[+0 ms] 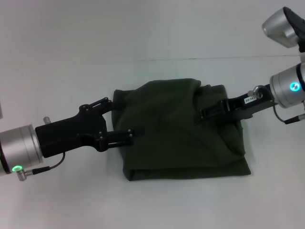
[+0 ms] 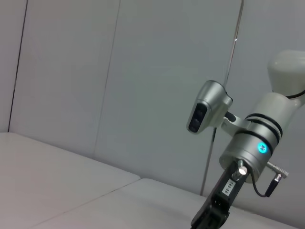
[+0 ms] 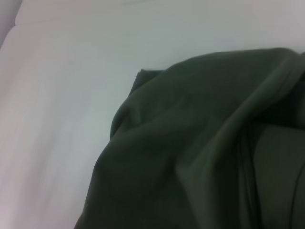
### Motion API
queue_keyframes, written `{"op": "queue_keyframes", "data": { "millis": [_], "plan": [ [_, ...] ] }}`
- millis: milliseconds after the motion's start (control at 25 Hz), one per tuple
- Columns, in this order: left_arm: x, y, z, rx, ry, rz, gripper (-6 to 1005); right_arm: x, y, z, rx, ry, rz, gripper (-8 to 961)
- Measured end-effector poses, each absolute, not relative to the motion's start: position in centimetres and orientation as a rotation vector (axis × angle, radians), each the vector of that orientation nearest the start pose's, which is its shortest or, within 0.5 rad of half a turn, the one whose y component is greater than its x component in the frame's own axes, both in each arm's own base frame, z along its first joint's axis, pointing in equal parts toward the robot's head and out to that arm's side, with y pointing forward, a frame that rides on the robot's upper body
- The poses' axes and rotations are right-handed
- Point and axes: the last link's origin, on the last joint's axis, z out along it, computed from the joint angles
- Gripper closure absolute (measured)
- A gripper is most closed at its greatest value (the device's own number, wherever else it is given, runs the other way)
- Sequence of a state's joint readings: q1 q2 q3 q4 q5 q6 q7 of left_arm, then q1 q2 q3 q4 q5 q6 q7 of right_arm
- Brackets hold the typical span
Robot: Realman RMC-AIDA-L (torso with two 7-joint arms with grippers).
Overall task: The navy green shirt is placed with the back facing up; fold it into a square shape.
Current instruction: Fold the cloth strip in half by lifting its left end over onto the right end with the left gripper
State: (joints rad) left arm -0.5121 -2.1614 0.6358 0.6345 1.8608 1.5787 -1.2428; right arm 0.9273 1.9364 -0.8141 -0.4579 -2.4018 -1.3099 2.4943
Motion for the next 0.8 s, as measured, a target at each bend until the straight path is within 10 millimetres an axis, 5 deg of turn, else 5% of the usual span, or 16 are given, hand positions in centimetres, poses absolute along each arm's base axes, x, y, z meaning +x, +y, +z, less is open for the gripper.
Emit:
{"op": "queue_keyframes", "data": {
  "millis": [800],
  "plan": [
    [-23.9,32.4,-1.5,-2.592,-0.509,-0.983,66,21.3,41.9,-2.4,-2.422,1.617,0.104,99]
  ]
}}
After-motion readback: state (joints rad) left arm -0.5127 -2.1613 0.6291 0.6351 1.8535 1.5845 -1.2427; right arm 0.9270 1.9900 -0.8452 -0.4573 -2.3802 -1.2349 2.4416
